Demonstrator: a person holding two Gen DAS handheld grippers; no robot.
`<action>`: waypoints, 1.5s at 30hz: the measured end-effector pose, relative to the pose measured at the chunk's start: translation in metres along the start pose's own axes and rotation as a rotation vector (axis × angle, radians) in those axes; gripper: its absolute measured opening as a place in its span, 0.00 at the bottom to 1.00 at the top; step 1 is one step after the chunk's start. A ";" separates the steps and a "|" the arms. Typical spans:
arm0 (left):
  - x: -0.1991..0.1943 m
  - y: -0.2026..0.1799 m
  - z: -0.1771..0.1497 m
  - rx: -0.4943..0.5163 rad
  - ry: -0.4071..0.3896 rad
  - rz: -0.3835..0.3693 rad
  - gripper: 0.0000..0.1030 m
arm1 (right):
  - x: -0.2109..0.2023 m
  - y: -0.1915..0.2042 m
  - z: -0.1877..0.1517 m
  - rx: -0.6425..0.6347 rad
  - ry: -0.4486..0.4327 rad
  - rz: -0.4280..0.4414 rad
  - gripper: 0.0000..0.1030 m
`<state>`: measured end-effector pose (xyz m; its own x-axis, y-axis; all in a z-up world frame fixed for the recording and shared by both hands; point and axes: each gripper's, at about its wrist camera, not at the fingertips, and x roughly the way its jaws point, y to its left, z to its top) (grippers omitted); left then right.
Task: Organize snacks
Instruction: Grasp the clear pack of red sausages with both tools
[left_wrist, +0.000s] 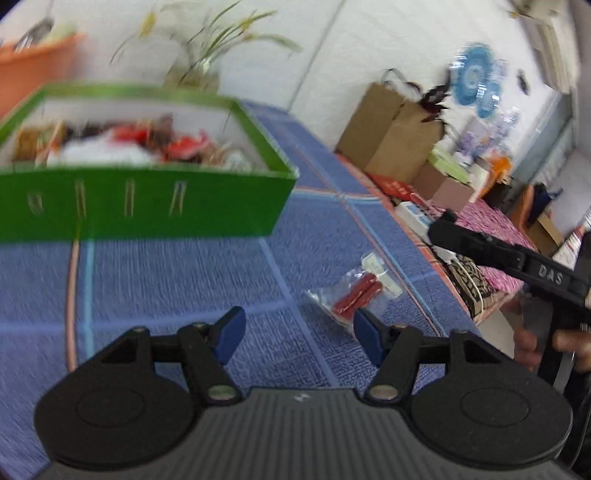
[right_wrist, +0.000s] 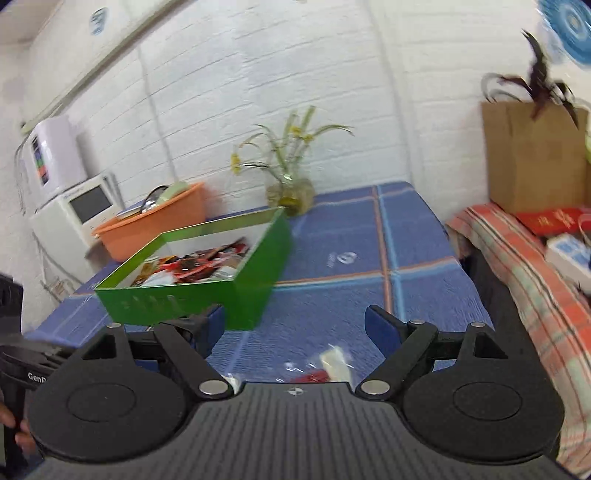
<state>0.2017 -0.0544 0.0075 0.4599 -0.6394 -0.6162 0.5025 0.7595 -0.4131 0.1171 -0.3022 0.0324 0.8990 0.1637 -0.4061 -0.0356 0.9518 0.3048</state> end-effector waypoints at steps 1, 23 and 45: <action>0.006 0.000 0.000 -0.040 0.009 0.009 0.64 | 0.003 -0.009 -0.004 0.042 0.009 -0.006 1.00; 0.024 -0.017 -0.010 0.104 -0.020 0.001 0.11 | 0.021 -0.018 -0.047 0.168 0.135 0.061 0.11; -0.072 0.053 -0.021 0.072 -0.194 0.212 0.07 | 0.063 0.102 -0.045 -0.091 0.187 0.226 0.08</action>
<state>0.1797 0.0344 0.0160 0.6881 -0.4839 -0.5407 0.4281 0.8724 -0.2360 0.1504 -0.1833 -0.0013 0.7685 0.4104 -0.4909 -0.2720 0.9040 0.3300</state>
